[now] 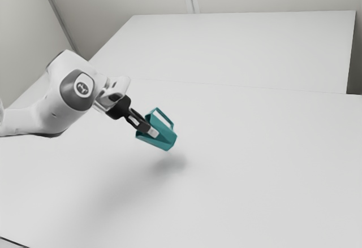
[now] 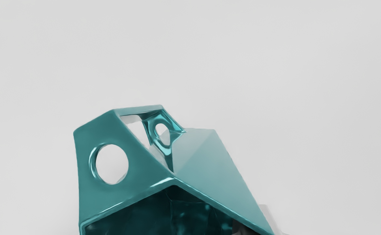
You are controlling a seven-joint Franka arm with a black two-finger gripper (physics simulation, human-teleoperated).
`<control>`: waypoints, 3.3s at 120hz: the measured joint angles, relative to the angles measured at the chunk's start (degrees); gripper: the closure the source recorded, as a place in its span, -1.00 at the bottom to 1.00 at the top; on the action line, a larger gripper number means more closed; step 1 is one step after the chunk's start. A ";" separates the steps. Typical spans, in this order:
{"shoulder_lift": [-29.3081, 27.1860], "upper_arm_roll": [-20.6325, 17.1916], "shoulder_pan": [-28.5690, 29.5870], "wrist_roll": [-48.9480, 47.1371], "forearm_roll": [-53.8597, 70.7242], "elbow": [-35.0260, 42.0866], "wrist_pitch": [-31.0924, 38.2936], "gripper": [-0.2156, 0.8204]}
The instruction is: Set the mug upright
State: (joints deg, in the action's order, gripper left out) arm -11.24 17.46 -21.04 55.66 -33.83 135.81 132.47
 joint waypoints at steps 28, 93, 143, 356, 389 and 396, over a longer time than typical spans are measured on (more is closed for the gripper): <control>3.03 -1.64 2.08 -9.06 12.70 -4.01 -2.61 0.93; 7.64 -4.74 4.69 -27.38 29.09 -13.18 -7.03 0.93; 11.61 -4.61 6.89 -35.24 30.59 -15.71 -5.03 0.93; 8.05 -4.46 5.88 -44.33 31.78 -21.14 -7.55 -0.25; 7.66 -5.94 10.47 -43.08 36.99 -32.41 -17.62 -0.46; 7.65 -6.34 11.33 -42.89 37.48 -34.24 -19.48 -0.48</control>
State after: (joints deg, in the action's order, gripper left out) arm -3.60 11.11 -9.71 12.77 3.65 101.57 112.98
